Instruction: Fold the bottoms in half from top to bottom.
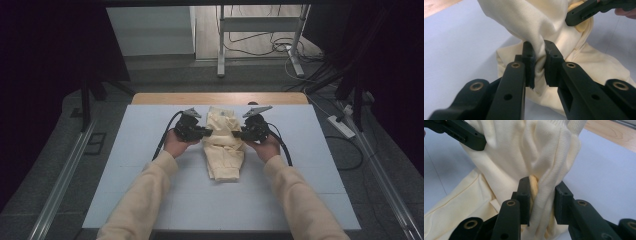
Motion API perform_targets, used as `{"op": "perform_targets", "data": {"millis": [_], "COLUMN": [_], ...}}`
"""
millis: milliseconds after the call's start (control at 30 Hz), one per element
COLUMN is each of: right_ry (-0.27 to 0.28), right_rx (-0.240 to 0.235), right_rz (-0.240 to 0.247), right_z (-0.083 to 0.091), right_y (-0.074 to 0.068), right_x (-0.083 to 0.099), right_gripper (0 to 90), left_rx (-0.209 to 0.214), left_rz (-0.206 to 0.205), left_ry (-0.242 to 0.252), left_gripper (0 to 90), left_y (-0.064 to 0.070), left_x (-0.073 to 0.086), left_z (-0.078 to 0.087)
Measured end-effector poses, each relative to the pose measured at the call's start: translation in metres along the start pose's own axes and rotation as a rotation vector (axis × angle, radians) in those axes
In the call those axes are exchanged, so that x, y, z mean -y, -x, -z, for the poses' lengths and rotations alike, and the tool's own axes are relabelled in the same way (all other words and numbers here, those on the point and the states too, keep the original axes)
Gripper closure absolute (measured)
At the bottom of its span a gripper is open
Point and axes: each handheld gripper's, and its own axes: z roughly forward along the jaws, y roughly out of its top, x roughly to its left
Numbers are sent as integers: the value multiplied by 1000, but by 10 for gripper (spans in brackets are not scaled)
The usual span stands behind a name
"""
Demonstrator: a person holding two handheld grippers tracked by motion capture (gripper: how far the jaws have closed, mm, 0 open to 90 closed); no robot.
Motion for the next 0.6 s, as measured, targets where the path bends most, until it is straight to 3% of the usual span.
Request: {"op": "perform_targets", "data": {"millis": [600], "right_ry": [0], "right_rx": [-16], "right_rz": [3], "right_z": [2], "right_y": [-7], "right_x": [11], "right_gripper": [695], "left_rx": [17], "left_rz": [-11], "left_ry": [-3], "left_gripper": [776], "left_y": [7], "left_x": [11], "left_z": [-1]}}
